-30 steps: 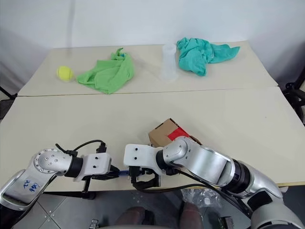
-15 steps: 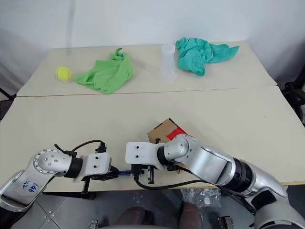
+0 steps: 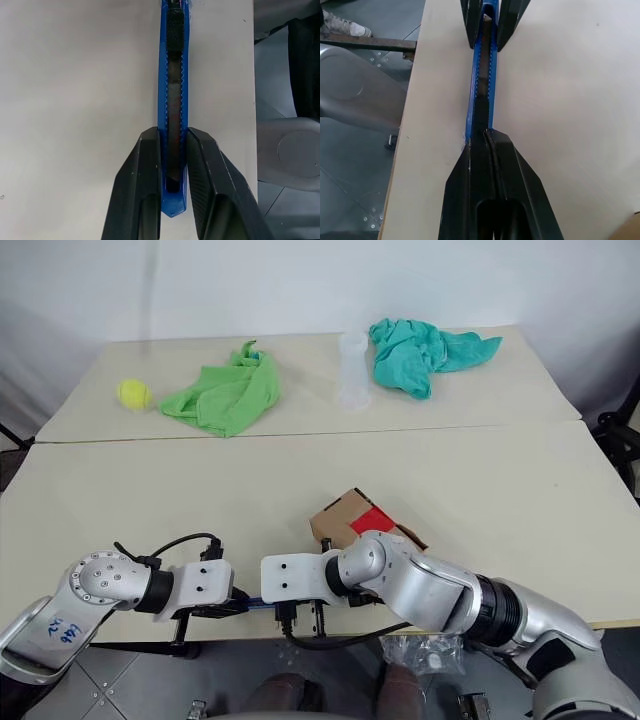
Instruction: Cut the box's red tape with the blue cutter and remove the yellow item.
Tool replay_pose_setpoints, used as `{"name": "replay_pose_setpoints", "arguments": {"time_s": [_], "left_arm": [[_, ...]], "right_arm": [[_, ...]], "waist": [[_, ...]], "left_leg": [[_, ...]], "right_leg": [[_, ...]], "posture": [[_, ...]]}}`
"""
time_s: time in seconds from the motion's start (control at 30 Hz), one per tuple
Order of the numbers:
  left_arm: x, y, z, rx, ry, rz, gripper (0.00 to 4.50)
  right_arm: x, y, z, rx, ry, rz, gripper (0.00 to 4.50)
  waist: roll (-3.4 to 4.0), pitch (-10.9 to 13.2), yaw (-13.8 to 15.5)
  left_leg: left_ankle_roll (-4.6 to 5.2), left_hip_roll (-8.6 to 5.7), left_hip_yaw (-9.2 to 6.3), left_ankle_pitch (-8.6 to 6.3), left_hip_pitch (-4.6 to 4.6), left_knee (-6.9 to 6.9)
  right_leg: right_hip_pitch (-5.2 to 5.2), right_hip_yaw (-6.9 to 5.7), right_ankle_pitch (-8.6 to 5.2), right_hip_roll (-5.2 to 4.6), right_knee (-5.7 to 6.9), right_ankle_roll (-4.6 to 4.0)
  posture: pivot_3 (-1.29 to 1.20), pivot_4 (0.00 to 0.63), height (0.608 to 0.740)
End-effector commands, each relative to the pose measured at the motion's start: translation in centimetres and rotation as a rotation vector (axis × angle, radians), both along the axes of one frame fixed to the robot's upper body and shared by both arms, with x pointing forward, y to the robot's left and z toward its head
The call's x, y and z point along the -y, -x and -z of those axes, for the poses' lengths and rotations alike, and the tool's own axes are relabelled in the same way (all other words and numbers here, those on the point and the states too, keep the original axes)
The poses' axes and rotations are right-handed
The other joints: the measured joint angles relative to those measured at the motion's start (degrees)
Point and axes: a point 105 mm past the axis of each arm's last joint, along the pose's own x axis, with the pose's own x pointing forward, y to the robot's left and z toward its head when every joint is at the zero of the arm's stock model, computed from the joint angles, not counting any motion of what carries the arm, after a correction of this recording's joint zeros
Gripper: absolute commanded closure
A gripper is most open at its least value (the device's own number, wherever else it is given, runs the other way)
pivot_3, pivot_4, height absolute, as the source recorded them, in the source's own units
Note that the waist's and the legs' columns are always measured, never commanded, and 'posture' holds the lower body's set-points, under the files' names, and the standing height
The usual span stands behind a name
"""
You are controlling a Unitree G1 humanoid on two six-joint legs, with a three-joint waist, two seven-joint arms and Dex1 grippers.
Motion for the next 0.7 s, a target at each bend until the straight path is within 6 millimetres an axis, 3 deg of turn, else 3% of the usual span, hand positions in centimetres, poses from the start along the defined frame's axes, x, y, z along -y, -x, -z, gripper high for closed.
{"name": "replay_pose_setpoints", "arguments": {"time_s": [0.03,0.3,0.7], "left_arm": [[-0.7,1.7,3.9,-0.176,-0.055,-0.051,4.06],[-0.7,1.6,3.8,-0.174,-0.054,-0.053,4.06],[-0.5,1.3,3.8,-0.167,-0.052,-0.057,4.06]], "right_arm": [[-0.8,0.4,0.0,0.029,0.0,-0.063,4.47],[-1.5,0.1,1.3,0.008,-0.003,-0.066,4.47],[-2.8,-0.2,1.3,0.005,-0.037,-0.074,4.47]], "waist": [[0.0,0.0,0.0],[0.01,0.0,-0.1],[0.06,-0.1,-0.1]], "left_leg": [[0.0,0.0,0.0,0.0,0.0,0.0],[0.0,0.0,0.0,0.0,0.01,0.0],[-0.03,0.02,-0.01,0.01,0.02,0.0]], "right_leg": [[0.0,0.0,0.0,0.0,0.0,0.0],[-0.01,0.0,0.0,0.0,0.0,-0.01],[-0.01,0.0,-0.01,-0.02,0.0,-0.02]], "posture": [[0.0,0.15,0.74],[0.0,0.15,0.74],[0.0,0.15,0.74]]}}
